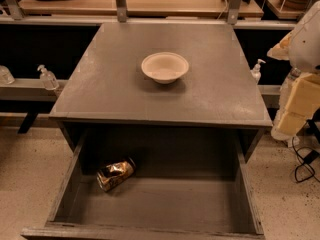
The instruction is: Pick orange can from top drawer and place on counter
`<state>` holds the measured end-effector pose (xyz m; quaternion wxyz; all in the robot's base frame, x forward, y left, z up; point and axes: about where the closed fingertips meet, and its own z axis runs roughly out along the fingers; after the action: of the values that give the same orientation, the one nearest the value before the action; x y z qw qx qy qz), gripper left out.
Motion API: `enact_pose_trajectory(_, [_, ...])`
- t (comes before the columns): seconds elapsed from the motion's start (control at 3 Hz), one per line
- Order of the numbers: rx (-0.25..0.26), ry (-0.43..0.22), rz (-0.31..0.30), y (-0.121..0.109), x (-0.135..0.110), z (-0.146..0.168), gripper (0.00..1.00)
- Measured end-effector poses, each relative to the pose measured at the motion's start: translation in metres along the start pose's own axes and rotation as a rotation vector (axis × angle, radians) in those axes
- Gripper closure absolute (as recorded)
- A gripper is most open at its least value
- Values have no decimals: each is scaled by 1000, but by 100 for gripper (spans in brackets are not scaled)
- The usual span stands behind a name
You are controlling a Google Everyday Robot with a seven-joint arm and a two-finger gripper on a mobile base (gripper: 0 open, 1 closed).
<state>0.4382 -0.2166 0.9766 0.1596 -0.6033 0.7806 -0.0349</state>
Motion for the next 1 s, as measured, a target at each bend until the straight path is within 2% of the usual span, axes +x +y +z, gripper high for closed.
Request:
enact_pose_trajectory(0.33, [-18, -5, -23, 2, -7, 5, 0])
enact_pose_trajectory(0.67, [-74, -21, -94, 10, -28, 22, 0])
enact_pose_trajectory(1.0, [-165, -173, -364, 77, -120, 52, 0])
